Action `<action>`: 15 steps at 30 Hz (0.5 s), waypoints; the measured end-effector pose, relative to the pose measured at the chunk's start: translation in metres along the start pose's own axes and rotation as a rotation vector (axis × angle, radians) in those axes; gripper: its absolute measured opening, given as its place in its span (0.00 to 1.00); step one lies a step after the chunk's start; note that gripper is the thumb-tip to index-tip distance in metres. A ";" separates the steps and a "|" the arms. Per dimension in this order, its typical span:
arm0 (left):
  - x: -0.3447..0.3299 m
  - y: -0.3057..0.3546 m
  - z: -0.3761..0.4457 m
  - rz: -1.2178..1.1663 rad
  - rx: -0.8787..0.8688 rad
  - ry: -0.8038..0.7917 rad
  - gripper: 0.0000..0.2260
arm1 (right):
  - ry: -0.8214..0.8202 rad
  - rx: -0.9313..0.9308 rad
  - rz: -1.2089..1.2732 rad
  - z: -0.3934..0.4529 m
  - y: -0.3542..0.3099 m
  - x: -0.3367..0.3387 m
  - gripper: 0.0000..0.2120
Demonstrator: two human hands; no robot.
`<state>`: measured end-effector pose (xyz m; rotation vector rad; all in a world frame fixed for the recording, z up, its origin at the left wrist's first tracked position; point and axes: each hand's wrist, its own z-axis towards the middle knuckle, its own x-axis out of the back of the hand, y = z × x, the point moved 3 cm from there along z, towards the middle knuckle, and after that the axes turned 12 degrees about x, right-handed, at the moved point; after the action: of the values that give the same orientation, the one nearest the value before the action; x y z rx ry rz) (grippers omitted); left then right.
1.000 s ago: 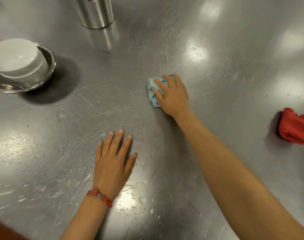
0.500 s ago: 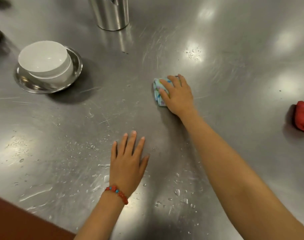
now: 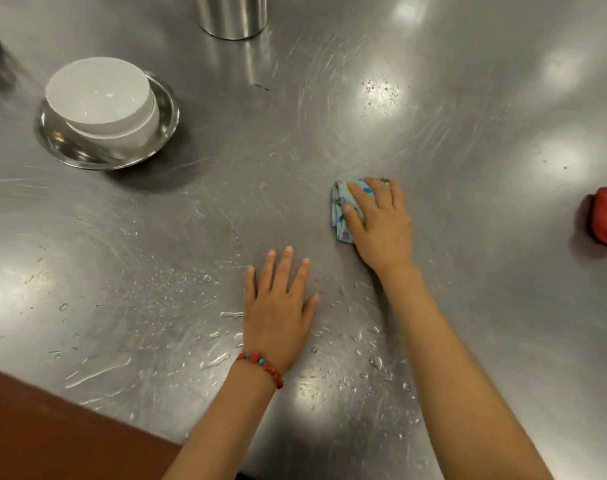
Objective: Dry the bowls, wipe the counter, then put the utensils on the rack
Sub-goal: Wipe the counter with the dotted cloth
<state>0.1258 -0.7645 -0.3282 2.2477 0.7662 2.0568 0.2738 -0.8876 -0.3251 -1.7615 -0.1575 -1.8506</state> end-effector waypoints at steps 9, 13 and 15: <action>0.004 -0.016 -0.029 0.111 -0.259 0.085 0.20 | -0.057 0.175 -0.063 -0.078 0.000 0.010 0.20; 0.002 -0.022 -0.036 0.158 -0.300 0.027 0.23 | 0.055 -0.216 -0.100 -0.054 0.039 0.023 0.20; 0.002 -0.024 -0.035 0.161 -0.324 0.041 0.21 | 0.078 -0.239 -0.085 -0.073 0.017 0.018 0.20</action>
<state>0.0846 -0.7544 -0.3293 2.1520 0.2337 2.1150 0.2183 -0.9411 -0.3220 -1.8613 0.0208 -2.0686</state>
